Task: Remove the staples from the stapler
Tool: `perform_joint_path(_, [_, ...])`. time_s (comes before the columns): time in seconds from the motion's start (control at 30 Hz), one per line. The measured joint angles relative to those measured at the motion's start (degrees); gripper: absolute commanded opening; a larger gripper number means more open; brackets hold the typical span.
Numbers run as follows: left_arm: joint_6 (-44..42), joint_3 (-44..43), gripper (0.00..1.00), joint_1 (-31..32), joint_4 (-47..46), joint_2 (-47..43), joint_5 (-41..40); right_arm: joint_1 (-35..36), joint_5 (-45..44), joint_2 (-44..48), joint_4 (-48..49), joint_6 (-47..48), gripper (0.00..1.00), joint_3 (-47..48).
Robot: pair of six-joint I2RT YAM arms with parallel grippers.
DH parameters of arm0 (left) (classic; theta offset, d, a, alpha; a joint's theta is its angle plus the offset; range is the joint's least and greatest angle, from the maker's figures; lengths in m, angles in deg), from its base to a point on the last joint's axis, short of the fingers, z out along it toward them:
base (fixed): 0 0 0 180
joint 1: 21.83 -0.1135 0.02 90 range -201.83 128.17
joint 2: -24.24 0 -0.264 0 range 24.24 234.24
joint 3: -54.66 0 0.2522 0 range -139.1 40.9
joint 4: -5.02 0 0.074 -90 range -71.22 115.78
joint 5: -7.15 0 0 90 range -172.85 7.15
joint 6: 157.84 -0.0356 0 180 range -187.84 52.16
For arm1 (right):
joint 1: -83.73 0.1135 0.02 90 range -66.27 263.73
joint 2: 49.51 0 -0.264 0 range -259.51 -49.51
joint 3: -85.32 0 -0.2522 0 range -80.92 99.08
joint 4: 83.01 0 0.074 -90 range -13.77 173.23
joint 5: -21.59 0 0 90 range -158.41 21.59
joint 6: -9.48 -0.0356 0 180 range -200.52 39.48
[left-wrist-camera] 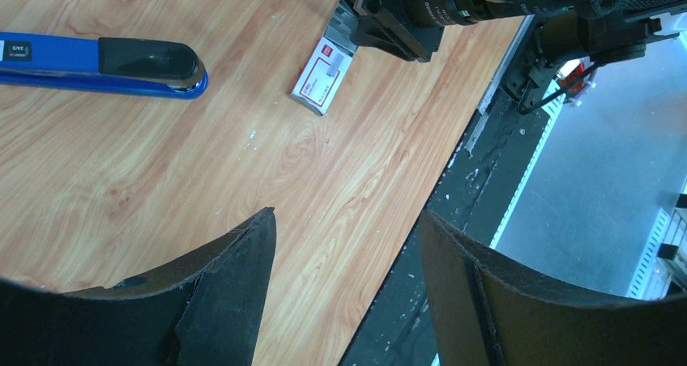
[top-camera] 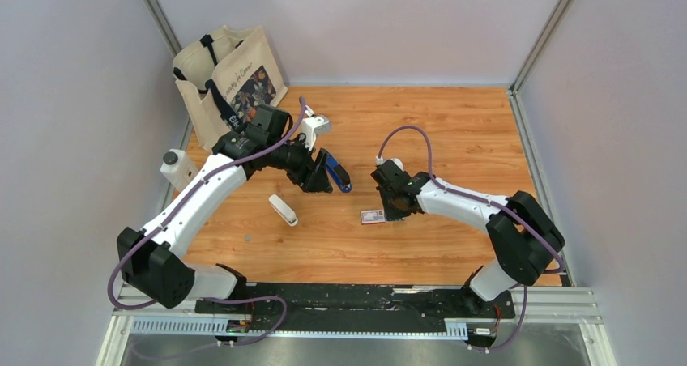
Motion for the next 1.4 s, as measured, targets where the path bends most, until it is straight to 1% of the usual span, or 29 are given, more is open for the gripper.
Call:
perform_joint_path(0.57, [-0.46, 0.00, 0.73, 0.24, 0.00, 0.00, 0.00, 0.00, 0.39, -0.72, 0.02, 0.57, 0.24, 0.00])
perform_joint_path(0.63, [-0.50, 0.00, 0.73, 0.24, 0.00, 0.00, 0.00, 0.00, 0.42, -0.72, 0.02, 0.68, 0.26, 0.00])
perform_joint_path(0.67, [-0.50, 0.00, 0.73, 0.24, 0.00, 0.00, 0.00, 0.00, 0.39, -0.72, 0.02, 0.70, 0.30, 0.00])
perform_joint_path(0.7, [-0.50, 0.00, 0.73, 0.24, 0.00, 0.00, 0.00, 0.00, 0.39, -0.72, 0.02, 0.81, 0.32, 0.00])
perform_joint_path(0.9, [-0.55, 0.00, 0.73, 0.24, 0.00, 0.00, 0.00, 0.00, 0.42, -0.74, 0.02, 1.01, 0.34, 0.00])
perform_joint_path(1.13, [-0.55, 0.00, 0.73, 0.24, 0.00, 0.00, 0.02, 0.00, 0.39, 0.44, 0.09, 1.05, 0.32, -0.37])
perform_joint_path(1.27, [-0.55, 0.00, 0.73, 0.24, 0.00, 0.00, 0.04, 0.00, 0.37, 4.59, 0.48, 1.01, 0.27, -1.66])
perform_joint_path(1.4, [-0.55, 0.00, 0.73, 0.26, 0.00, 0.00, 0.04, 0.00, 0.15, 7.69, 0.81, 0.85, 0.23, -2.05])
